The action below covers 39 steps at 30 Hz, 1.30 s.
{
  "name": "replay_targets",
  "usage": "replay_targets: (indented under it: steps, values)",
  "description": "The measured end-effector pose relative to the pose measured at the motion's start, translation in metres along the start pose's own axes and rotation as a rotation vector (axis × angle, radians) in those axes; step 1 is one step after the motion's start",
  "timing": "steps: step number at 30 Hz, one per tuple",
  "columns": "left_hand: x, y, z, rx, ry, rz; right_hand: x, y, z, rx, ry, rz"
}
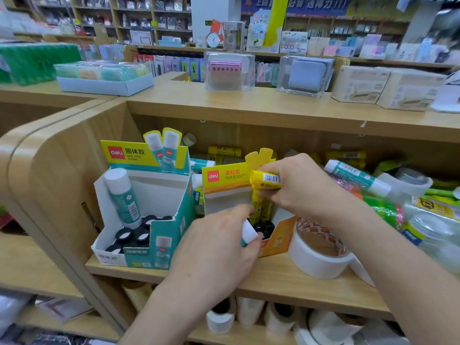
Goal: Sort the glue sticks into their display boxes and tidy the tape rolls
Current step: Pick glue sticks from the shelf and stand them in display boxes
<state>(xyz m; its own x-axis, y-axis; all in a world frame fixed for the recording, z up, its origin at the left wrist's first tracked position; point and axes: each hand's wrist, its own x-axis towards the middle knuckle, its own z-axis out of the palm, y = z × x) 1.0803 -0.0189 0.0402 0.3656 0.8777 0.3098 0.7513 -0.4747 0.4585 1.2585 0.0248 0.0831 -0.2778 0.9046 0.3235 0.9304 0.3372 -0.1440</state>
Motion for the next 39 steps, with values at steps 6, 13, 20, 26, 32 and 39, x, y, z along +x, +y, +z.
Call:
replay_targets:
  steps: [6, 13, 20, 26, 32, 39]
  values:
    - [0.002, 0.004, 0.001, -0.267, 0.194, 0.002, -0.021, 0.005, -0.008, 0.971, 0.254, 0.277]
    - [0.007, 0.027, -0.002, -0.590, 0.186, 0.002, -0.041, -0.020, -0.006, 1.862, 0.274, 0.295]
    - [0.007, 0.038, 0.008, -0.753, 0.241, -0.033, -0.045, -0.036, -0.005, 1.937, 0.392, 0.346]
    - [0.002, 0.031, 0.005, -0.798, 0.361, -0.134, -0.053, -0.020, -0.010, 1.343, 0.402, 0.401]
    - [-0.002, 0.034, 0.001, -0.891, 0.402, -0.179, -0.056, -0.013, -0.018, 1.442, 0.439, 0.366]
    - [-0.004, 0.035, 0.000, -1.060, 0.279, -0.243, -0.062, -0.017, -0.017, 1.458, 0.466, 0.281]
